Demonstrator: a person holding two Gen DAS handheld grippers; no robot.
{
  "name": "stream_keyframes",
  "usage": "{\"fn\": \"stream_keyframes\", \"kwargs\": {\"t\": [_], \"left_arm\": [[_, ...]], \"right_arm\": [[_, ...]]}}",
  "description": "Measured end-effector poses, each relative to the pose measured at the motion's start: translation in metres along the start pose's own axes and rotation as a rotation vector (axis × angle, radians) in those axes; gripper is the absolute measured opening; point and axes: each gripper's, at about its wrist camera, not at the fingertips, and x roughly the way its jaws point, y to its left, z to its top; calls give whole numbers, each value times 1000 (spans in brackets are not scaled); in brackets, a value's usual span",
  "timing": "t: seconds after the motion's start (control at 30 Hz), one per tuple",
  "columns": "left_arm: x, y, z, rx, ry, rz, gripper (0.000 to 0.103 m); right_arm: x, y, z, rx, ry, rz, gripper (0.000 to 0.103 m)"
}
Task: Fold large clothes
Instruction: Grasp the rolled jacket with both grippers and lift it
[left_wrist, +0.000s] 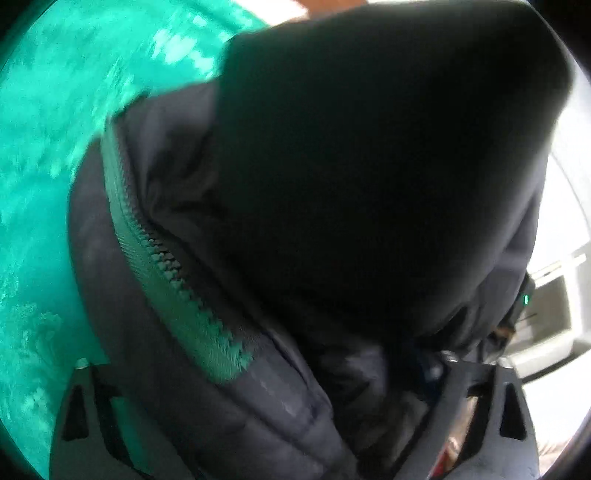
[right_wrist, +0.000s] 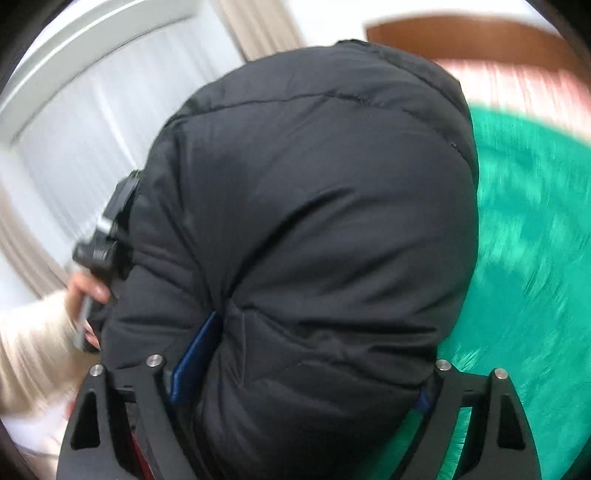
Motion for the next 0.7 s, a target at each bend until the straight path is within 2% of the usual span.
{"fn": "stream_keyframes", "kwargs": {"t": [0.07, 0.17, 0.33, 0.37, 0.4, 0.43, 0.47, 0.53, 0.57, 0.63, 0.7], "left_arm": [[-13, -30, 7, 62, -46, -10, 81], [-21, -69, 27, 138, -90, -25, 80], [1, -117, 97, 213, -122, -31, 81], [11, -120, 109, 211, -114, -26, 83], [30, -118, 126, 210, -97, 16, 90], [43, -114, 134, 207, -85, 66, 91], [59, -104, 143, 190, -66, 138, 91], [74, -82, 147, 141, -38, 218, 88], [73, -71, 144, 120, -49, 236, 86], [57, -62, 132, 116, -104, 213, 86], [31, -63, 111, 122, -155, 197, 90]], "right_arm": [[-16, 12, 4, -45, -52, -22, 83], [-45, 8, 23, -41, -136, -22, 82], [-75, -49, 67, 66, -215, -41, 82], [-76, -65, 74, 105, -215, -42, 82], [-72, -88, 80, 171, -196, -42, 83], [-67, -110, 81, 245, -167, -56, 89], [-63, -134, 77, 317, -139, -112, 95], [-60, -163, 60, 408, -99, -269, 96], [-62, -168, 52, 427, -91, -288, 96], [-69, -171, 34, 430, -100, -289, 98], [-74, -164, 26, 397, -106, -325, 100]]}}
